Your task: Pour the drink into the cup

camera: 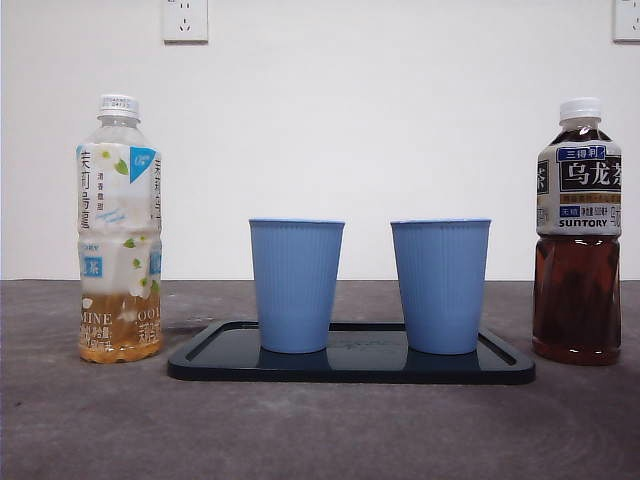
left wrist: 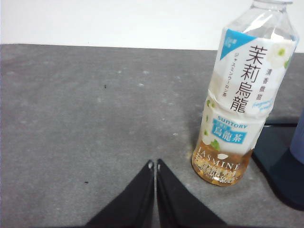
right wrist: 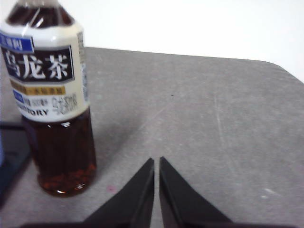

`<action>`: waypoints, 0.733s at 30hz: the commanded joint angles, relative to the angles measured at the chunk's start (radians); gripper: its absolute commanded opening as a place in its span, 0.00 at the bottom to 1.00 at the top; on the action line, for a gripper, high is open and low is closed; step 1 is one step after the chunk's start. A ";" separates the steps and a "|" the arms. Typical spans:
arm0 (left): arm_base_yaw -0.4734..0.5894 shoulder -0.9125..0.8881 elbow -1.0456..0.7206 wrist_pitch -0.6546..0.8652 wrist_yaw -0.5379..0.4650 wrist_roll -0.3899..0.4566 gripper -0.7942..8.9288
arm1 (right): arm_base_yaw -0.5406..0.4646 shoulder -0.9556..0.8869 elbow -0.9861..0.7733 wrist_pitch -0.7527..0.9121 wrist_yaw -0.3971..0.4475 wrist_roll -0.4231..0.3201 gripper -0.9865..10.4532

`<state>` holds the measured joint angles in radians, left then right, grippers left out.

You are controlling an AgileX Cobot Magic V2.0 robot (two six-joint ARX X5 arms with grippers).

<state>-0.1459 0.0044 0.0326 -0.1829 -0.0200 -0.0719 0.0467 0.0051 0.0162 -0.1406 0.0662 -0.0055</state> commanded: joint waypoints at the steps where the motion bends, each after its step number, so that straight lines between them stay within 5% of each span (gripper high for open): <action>1: 0.001 -0.001 -0.021 -0.004 0.000 -0.053 0.09 | 0.003 -0.002 -0.005 0.008 -0.028 0.140 0.10; 6: 0.000 0.000 -0.008 0.001 0.000 -0.103 0.09 | 0.006 0.000 0.012 -0.001 -0.149 0.233 0.10; 13: -0.009 0.037 0.072 0.042 0.000 -0.220 0.09 | 0.041 0.045 0.117 -0.026 -0.145 0.333 0.10; 22: -0.013 0.233 0.326 -0.010 0.018 -0.228 0.09 | 0.063 0.203 0.353 -0.140 -0.168 0.356 0.10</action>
<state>-0.1555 0.2150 0.3210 -0.1932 -0.0120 -0.2913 0.1051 0.1959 0.3443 -0.2825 -0.0952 0.3378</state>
